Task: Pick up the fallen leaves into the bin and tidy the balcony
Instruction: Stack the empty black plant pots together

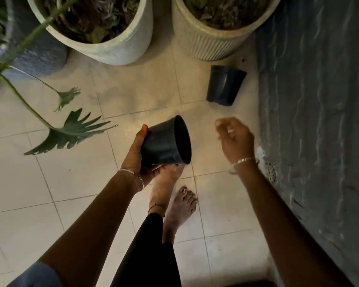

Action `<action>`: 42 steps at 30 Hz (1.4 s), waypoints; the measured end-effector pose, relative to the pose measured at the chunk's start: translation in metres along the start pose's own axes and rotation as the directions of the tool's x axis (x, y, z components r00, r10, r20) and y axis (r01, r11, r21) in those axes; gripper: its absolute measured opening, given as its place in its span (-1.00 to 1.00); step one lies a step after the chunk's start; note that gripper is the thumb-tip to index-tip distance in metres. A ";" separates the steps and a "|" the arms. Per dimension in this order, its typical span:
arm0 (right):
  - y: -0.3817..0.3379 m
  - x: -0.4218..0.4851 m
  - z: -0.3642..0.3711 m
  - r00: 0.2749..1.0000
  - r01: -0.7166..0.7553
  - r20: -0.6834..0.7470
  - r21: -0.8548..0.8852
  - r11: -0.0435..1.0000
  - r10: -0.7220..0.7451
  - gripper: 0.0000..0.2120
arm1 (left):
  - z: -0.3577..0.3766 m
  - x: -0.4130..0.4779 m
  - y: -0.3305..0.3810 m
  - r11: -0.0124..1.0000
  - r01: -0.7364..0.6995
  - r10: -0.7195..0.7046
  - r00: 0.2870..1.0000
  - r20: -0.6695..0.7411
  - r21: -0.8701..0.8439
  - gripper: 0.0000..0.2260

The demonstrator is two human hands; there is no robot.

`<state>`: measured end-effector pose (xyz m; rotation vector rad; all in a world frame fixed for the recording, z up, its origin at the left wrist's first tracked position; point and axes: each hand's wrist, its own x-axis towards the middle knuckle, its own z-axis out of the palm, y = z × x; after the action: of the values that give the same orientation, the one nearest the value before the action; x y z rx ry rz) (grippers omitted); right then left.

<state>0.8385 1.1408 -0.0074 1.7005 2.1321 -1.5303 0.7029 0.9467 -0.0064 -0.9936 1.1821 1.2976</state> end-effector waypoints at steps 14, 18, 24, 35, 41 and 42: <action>0.000 0.143 0.008 0.998 0.044 0.065 -0.772 0.634 0.010 -0.51 | -0.007 0.001 -0.011 0.991 0.001 -0.003 1.000 -0.015 -0.132 -0.50; 0.023 0.071 0.023 0.995 -0.056 0.044 -0.472 0.880 0.087 -0.77 | 0.001 -0.013 -0.014 0.998 -0.025 0.021 0.996 -0.081 -0.050 -0.44; 0.016 -0.068 0.008 0.992 -0.125 -0.016 -0.087 0.988 0.124 -0.83 | 0.015 -0.068 -0.010 0.996 -0.076 0.083 0.986 -0.142 0.050 -0.30; -0.188 -0.223 -0.130 0.971 0.116 -0.235 0.284 0.952 -0.048 -0.73 | 0.049 -0.300 0.020 0.969 -0.241 0.245 0.964 -0.100 0.053 -0.34; -0.299 -0.334 -0.190 0.915 0.366 -0.260 0.205 0.908 -0.310 -0.71 | 0.050 -0.456 0.030 0.923 -0.385 0.385 0.923 0.009 -0.009 -0.62; -0.316 -0.352 -0.196 0.900 0.404 -0.263 0.197 0.893 -0.348 -0.72 | 0.048 -0.477 0.031 0.913 -0.407 0.407 0.913 0.018 -0.020 -0.60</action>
<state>0.8487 1.0367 0.4940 1.6633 2.6147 -1.8505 0.7163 0.9166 0.4724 -0.7625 1.4141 1.6406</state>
